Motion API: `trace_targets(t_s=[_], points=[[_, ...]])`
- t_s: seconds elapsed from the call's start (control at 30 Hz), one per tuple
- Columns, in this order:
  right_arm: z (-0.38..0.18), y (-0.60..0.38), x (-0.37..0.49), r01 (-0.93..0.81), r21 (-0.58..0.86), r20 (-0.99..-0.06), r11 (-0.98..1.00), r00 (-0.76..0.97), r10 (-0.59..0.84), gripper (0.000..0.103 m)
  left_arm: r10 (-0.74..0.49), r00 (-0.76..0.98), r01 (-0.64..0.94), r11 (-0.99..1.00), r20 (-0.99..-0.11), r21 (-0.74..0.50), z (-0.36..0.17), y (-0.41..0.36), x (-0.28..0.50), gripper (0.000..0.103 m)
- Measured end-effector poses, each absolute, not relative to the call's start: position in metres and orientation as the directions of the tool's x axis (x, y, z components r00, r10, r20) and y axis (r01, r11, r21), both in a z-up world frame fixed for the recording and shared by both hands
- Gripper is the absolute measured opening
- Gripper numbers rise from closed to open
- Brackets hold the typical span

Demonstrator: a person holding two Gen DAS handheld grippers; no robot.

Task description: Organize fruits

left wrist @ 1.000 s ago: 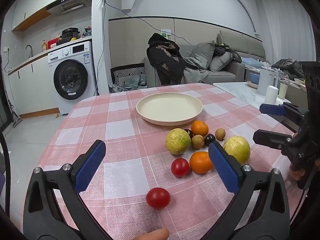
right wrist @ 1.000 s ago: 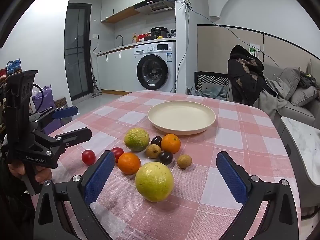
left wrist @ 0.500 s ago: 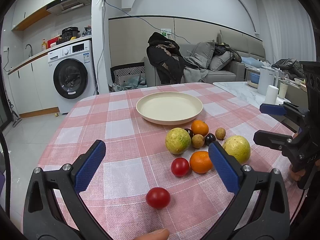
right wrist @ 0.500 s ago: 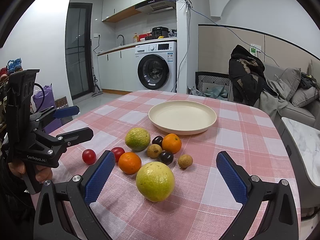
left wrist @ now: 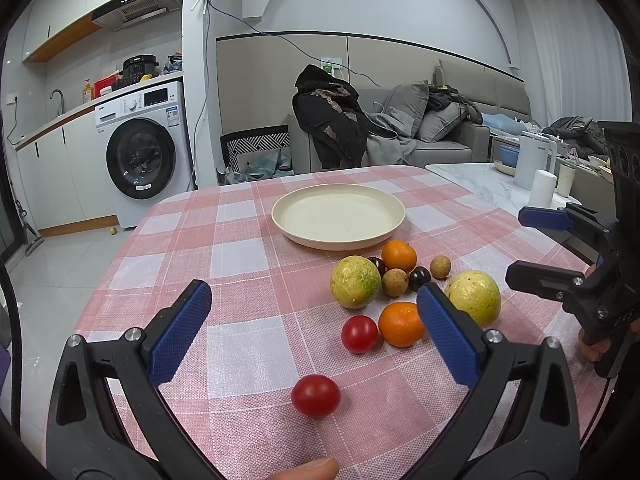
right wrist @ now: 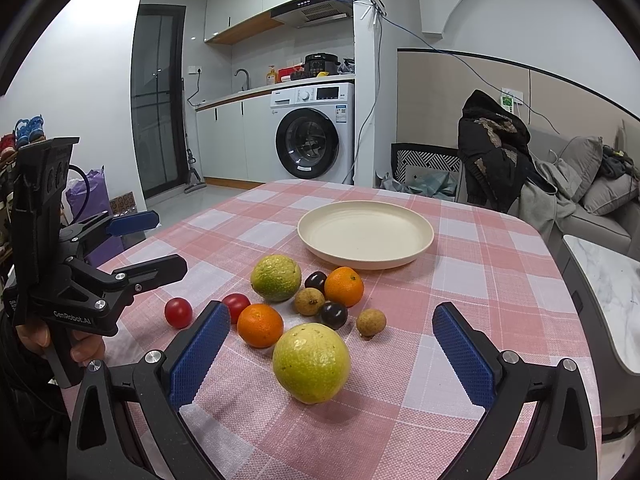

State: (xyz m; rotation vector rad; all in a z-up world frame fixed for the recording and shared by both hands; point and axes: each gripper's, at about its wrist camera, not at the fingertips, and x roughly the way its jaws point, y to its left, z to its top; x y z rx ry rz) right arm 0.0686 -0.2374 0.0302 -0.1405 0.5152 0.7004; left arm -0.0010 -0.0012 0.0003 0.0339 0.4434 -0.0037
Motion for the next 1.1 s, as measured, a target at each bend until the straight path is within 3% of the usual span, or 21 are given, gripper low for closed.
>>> trace_targets(t_s=[1.1], points=[[0.0283, -0.2335, 0.0669, -0.653, 0.041, -0.499, 0.757, 0.643, 0.581, 0.103, 0.005, 0.903, 0.012, 0.999, -0.43, 0.035, 0.0003, -0.0016, -0.001, 0.102]])
